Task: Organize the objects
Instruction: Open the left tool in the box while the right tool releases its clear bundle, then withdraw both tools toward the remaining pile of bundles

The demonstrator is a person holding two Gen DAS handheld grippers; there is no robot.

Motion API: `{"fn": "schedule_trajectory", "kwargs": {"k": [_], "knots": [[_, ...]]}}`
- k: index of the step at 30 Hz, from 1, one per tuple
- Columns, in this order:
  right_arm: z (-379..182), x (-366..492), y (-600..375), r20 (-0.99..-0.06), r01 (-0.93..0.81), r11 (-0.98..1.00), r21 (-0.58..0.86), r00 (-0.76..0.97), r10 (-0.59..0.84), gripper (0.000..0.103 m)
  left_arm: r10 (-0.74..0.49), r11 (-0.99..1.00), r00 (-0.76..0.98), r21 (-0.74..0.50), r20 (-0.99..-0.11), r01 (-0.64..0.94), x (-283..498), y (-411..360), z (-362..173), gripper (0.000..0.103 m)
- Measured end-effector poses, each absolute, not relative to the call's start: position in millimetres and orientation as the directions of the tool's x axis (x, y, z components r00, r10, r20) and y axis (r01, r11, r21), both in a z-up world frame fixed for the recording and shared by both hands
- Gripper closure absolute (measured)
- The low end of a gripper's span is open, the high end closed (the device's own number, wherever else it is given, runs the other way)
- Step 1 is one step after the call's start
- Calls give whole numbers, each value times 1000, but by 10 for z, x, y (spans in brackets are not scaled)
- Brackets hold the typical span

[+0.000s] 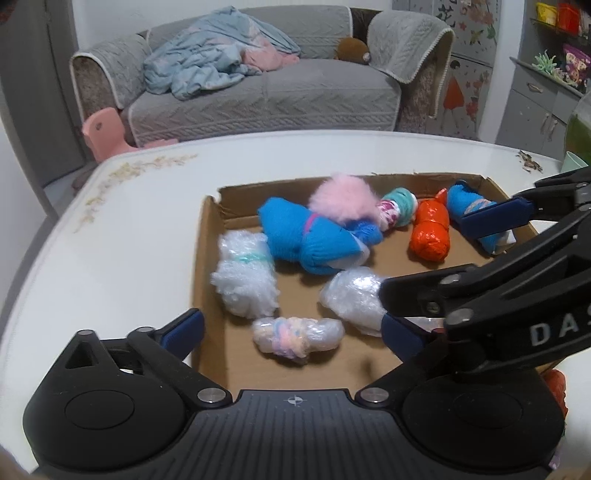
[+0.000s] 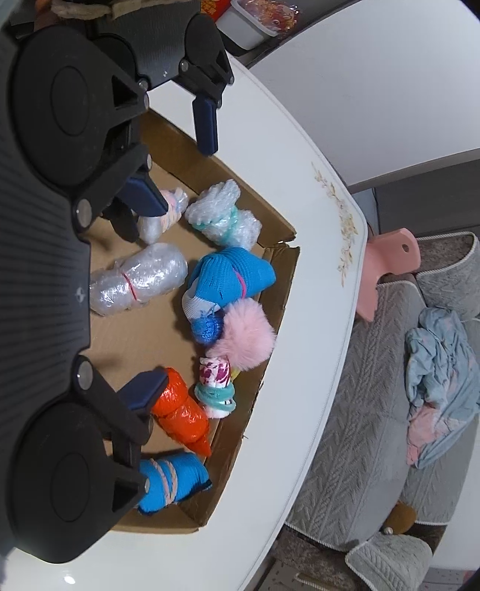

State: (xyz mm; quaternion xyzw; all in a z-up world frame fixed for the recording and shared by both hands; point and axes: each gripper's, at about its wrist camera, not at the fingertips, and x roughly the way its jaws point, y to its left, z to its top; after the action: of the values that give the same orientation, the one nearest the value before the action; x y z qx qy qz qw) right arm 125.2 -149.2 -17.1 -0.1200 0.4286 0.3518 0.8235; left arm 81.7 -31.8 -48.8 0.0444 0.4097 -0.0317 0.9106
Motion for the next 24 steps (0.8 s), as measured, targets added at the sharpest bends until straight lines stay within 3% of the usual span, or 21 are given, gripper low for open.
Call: {"fn": "schedule_trajectory", "kwargs": {"k": [24], "knots": [[237,658,-1878,-715,-704,704,93,445,539,4,-1,995,759,77,-651,67,56,-5,145,0]]}}
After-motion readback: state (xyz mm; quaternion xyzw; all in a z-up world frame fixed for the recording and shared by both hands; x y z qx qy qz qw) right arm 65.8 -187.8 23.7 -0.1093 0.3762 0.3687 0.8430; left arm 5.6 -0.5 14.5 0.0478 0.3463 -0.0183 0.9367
